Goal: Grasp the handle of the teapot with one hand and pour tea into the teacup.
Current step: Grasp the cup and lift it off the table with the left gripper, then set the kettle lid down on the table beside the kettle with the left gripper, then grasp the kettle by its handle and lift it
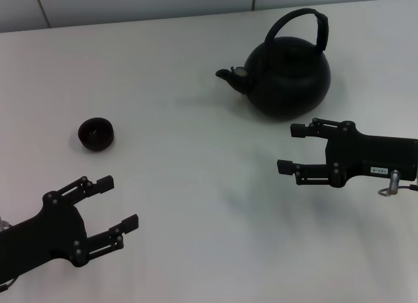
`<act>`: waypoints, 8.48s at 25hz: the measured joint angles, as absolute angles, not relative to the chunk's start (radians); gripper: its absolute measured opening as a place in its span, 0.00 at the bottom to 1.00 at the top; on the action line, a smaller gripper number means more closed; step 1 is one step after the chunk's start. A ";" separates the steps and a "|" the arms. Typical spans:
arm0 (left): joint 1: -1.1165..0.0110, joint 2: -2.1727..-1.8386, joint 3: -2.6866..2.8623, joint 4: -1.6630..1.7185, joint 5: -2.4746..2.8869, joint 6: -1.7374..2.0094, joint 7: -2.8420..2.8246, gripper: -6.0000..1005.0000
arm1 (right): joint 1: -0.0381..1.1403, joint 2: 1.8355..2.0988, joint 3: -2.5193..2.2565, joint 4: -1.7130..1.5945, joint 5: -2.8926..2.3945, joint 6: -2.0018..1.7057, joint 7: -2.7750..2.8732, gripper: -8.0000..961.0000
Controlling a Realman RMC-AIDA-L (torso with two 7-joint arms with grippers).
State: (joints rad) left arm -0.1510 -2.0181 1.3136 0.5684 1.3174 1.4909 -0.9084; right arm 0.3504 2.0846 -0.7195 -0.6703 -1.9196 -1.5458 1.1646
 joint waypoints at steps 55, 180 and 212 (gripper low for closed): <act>-0.394 -2.064 1.247 0.482 1.310 0.912 -0.867 0.76 | 0.353 2.085 -0.719 -0.673 -1.919 -1.555 1.174 0.86; -0.133 -2.054 1.487 0.831 1.322 1.049 -1.073 0.80 | 0.381 2.082 -0.394 -0.440 -1.501 -1.306 0.855 0.86; -0.141 -2.059 1.485 0.831 1.333 1.049 -1.066 0.80 | 0.545 2.085 -0.404 -0.298 -1.504 -1.080 0.728 0.83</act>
